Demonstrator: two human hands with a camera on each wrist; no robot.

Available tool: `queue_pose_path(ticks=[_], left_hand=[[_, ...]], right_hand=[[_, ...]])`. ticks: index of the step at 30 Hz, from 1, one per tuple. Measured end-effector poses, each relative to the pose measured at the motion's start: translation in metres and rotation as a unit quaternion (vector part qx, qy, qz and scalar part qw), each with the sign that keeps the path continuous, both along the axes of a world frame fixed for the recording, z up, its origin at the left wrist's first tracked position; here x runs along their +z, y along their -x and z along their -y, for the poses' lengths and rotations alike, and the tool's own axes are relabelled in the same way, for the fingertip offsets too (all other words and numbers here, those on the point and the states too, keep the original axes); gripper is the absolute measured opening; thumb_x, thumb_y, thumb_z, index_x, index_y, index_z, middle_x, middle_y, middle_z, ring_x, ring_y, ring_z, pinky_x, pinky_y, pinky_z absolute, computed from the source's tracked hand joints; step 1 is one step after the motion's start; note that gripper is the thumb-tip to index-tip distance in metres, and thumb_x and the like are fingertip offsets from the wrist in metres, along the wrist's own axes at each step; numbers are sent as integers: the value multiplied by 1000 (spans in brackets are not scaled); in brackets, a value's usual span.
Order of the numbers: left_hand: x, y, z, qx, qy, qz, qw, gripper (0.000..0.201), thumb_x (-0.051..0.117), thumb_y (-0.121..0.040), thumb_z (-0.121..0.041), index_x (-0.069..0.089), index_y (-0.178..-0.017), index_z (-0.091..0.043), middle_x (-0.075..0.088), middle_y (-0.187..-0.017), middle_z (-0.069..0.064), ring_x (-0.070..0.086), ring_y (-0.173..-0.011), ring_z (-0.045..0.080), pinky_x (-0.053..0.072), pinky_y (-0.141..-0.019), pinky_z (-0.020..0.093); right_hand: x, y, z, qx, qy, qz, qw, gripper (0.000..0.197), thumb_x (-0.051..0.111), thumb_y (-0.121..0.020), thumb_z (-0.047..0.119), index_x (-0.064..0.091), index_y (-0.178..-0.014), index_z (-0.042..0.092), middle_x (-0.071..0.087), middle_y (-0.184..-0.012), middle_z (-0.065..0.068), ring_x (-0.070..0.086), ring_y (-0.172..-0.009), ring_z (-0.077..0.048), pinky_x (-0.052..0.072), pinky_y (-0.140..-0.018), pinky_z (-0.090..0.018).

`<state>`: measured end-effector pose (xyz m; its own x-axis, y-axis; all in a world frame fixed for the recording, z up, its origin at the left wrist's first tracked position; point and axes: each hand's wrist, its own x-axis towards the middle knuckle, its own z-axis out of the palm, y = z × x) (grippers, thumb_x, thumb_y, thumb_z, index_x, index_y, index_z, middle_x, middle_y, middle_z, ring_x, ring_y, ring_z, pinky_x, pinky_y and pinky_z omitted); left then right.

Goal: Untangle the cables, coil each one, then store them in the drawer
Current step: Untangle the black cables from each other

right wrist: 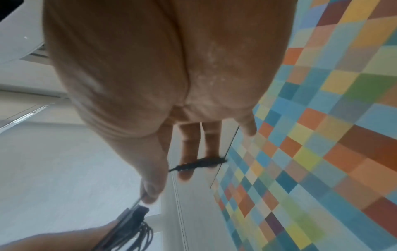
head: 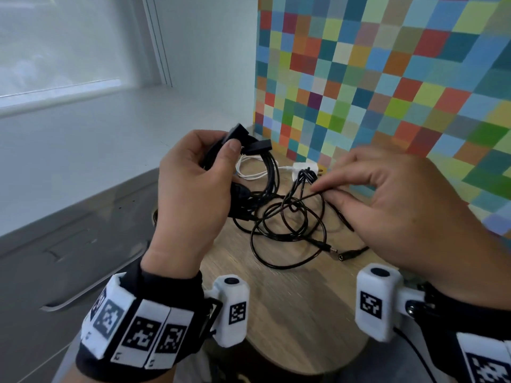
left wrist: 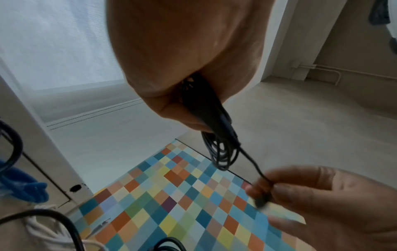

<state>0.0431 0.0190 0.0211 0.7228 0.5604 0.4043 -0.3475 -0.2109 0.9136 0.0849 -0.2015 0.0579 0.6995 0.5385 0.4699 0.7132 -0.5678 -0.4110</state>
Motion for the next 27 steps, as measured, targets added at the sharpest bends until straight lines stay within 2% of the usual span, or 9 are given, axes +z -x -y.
queue_pose_path(ticks=[2, 4, 6, 8, 11, 18, 21, 23, 27], left_hand=[[0, 0, 5, -24, 8, -10, 1000, 5, 67, -99, -17, 70, -96, -19, 66, -67, -13, 63, -52, 11, 53, -52, 22], [-1, -1, 10, -44, 29, -9, 999, 5, 67, -99, -16, 71, -97, -16, 64, -66, -11, 61, -51, 13, 50, -49, 21], [-2, -2, 14, -61, 62, -11, 996, 6, 67, -99, -16, 72, -97, -15, 61, -68, -6, 59, -52, 16, 49, -49, 21], [-2, -3, 18, -77, 101, -13, 992, 7, 66, -99, -15, 72, -96, -15, 59, -70, -2, 57, -52, 17, 48, -48, 21], [-2, -4, 22, -89, 137, -12, 987, 8, 65, -100, -15, 72, -96, -13, 59, -72, 2, 56, -50, 16, 46, -49, 22], [-1, -3, 22, -72, 148, 2, 986, 7, 65, -99, -15, 71, -98, -11, 61, -74, 5, 56, -50, 15, 47, -47, 22], [2, 0, 24, -87, 138, 9, 987, 6, 65, -99, -14, 70, -98, -11, 60, -74, 7, 56, -53, 19, 46, -47, 20], [3, 2, 27, -101, 125, 19, 987, 5, 65, -100, -13, 69, -98, -11, 58, -71, 4, 56, -52, 21, 46, -46, 21], [5, 4, 30, -109, 133, 33, 985, 6, 63, -100, -12, 69, -98, -11, 58, -69, 1, 55, -49, 18, 45, -46, 20]], right_hand=[[-2, 0, -3, -1, -19, 80, 997, 10, 70, -91, 34, 79, -93, 37, 62, -117, 8, 49, -118, -9, 41, -102, -62], [-4, 1, -7, -1, -40, 147, 988, 8, 72, -91, 30, 79, -92, 33, 54, -130, -2, 43, -127, -20, 35, -104, -72], [-4, 1, -8, 19, -72, 184, 980, 11, 71, -93, 20, 80, -93, 27, 56, -126, -7, 51, -116, -26, 41, -101, -65], [-3, 4, -8, 57, -109, 190, 974, 14, 69, -98, 11, 81, -101, 17, 65, -114, -5, 59, -100, -16, 51, -95, -47], [0, 8, -11, 93, -149, 191, 966, 15, 69, -100, 4, 77, -110, 10, 72, -105, -2, 68, -100, -7, 51, -89, -19], [-3, 12, -16, 147, -163, 145, 965, 15, 70, -97, 2, 77, -108, 10, 72, -105, 8, 69, -102, 0, 51, -91, -18], [-10, 6, -18, 125, -137, 149, 971, 15, 72, -96, 6, 80, -106, 14, 74, -104, 7, 69, -100, -11, 53, -88, -28], [-16, 0, -20, 90, -104, 149, 979, 17, 74, -94, 12, 81, -106, 21, 69, -108, 2, 61, -99, -18, 48, -86, -29], [-25, -2, -25, 67, -148, 33, 986, 29, 73, -94, 15, 74, -116, 34, 52, -125, 3, 55, -116, -12, 48, -99, -25]])
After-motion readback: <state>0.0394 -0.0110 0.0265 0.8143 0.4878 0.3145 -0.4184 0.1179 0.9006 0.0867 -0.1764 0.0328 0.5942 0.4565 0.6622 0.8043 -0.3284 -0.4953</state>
